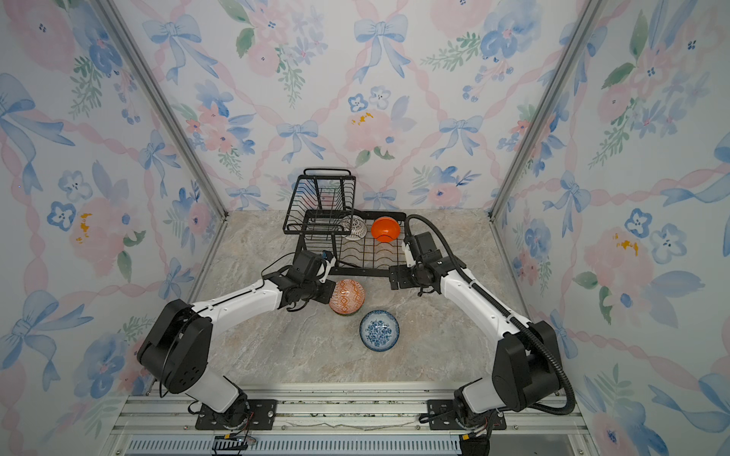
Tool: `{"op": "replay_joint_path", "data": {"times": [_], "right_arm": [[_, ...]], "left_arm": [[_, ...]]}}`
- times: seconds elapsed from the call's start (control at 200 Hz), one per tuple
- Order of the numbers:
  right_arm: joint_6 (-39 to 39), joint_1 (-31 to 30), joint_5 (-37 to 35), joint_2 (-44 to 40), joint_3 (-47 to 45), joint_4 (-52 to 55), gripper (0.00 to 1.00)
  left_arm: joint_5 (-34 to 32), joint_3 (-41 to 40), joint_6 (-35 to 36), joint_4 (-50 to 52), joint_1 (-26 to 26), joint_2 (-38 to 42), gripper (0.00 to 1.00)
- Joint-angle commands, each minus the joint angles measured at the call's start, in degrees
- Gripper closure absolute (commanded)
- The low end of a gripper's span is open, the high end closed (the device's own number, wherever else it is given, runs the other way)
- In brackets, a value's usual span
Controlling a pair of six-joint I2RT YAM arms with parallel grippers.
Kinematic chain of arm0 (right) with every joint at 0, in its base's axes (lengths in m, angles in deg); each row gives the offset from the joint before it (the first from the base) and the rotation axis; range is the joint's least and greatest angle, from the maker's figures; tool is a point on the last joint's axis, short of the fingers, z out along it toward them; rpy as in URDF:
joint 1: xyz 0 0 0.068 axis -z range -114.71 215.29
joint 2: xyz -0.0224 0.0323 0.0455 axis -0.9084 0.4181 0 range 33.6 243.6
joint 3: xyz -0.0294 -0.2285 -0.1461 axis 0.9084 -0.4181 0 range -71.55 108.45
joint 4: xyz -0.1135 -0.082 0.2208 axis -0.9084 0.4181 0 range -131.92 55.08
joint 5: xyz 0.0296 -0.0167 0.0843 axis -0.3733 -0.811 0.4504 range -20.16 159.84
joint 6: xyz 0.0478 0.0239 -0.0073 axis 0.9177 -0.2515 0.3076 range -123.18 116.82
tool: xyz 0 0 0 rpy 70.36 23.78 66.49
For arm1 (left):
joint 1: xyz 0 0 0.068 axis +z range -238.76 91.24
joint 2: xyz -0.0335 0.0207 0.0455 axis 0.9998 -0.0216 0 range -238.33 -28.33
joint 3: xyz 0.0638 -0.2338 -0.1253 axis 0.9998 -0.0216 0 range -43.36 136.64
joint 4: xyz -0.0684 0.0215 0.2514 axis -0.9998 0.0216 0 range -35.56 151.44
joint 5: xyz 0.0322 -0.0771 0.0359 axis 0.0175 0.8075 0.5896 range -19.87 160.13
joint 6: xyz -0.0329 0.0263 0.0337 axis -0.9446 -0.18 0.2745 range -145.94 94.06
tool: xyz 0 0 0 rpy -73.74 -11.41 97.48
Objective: Load bowls into a dish rack
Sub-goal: Move the stack of bowls to the center of the table.
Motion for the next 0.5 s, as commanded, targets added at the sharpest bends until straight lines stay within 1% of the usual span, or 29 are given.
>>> {"op": "replay_joint_path", "data": {"times": [0.0,0.265,0.45,0.495], "right_arm": [[0.79,0.09,1.09,0.02,-0.06,-0.4,0.03],[0.67,-0.16,1.21,-0.24,-0.25,-0.58,0.03],[0.7,-0.16,1.3,-0.03,-0.39,-0.81,0.03],[0.71,-0.23,1.44,0.06,-0.43,-0.85,0.03]], "left_arm": [[-0.09,-1.61,-1.78,0.91,1.12,1.97,1.0],[2.54,-4.1,-4.53,0.8,4.39,2.32,1.0],[2.93,-5.08,-4.66,0.75,4.71,2.71,1.0],[2.94,-5.35,-4.71,0.77,4.71,2.97,0.94]]}}
